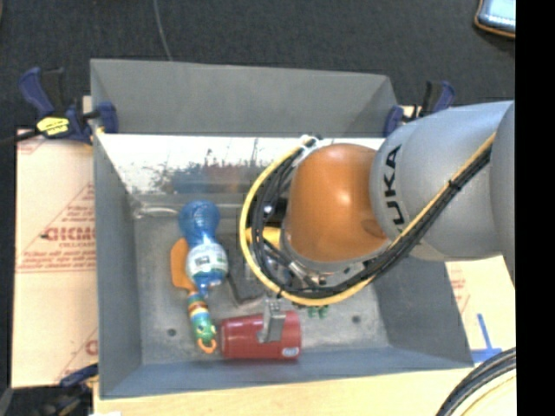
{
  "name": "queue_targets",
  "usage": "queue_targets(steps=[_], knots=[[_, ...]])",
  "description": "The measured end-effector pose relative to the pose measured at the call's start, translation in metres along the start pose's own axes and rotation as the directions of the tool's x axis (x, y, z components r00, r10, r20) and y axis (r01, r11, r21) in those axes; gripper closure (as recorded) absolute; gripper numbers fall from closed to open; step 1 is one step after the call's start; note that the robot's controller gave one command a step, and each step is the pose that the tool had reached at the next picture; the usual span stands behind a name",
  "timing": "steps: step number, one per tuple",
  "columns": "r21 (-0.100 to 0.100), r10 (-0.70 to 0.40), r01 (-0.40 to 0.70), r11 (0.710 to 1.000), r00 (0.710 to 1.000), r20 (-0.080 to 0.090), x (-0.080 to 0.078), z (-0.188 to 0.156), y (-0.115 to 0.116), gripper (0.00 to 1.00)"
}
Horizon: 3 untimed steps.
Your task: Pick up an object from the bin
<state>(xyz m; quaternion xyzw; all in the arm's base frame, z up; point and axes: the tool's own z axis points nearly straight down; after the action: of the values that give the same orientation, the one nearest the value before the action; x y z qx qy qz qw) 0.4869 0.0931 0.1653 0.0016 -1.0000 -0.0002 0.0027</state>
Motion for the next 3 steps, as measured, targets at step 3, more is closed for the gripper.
queue_targets(steps=[3], knots=[[0.001,-0.183,0.183,0.983,0.983,0.016,0.011,0.015,-0.012,0.00]])
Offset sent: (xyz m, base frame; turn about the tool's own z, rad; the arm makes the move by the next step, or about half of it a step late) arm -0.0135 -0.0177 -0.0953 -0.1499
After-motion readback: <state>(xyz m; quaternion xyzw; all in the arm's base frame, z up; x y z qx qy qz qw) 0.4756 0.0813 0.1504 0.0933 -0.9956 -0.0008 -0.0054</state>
